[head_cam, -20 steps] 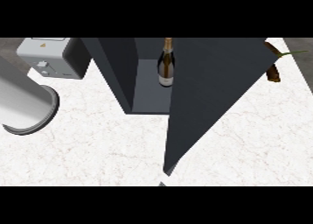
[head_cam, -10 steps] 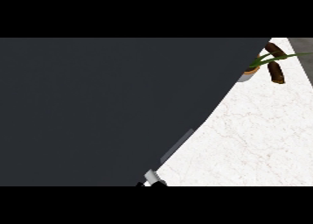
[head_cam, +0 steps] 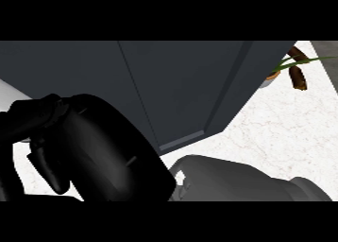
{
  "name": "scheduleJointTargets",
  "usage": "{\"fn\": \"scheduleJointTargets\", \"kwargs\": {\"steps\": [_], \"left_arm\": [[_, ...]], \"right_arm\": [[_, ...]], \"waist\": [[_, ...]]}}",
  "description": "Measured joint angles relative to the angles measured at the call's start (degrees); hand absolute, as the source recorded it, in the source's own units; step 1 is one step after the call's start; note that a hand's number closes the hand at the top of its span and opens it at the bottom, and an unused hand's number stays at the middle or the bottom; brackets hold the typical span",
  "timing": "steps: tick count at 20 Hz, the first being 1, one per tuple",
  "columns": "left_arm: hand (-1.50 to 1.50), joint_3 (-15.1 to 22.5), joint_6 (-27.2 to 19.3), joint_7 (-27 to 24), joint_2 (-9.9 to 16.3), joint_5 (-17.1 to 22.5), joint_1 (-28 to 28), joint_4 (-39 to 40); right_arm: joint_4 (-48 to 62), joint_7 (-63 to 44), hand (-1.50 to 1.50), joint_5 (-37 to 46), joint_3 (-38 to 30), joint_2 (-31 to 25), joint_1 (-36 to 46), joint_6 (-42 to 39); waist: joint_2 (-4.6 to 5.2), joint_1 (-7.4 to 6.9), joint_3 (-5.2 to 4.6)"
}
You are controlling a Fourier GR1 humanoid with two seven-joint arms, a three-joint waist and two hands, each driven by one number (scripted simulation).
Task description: Pick up the wine, place it into the cabinet and close the cabinet
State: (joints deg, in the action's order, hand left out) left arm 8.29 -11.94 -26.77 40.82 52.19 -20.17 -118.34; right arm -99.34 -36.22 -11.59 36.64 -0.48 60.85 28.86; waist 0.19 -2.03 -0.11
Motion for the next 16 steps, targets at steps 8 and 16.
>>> {"fn": "scheduleJointTargets", "kwargs": {"steps": [8,16], "left_arm": [[-1.5,-0.7,0.5,1.0,-2.0,-1.6,0.7,0.5],[-1.5,-2.0,0.8,3.5,-3.5,-3.3,1.5,0.9]], "right_arm": [[17.8,7.9,1.5,0.3,-9.3,0.1,6.8,-7.5],[29.1,16.4,1.5,-1.3,-14.2,0.5,8.3,-14.0]], "waist": [[-0.01,0.68,0.04],[-0.82,0.8,0.07]]}}
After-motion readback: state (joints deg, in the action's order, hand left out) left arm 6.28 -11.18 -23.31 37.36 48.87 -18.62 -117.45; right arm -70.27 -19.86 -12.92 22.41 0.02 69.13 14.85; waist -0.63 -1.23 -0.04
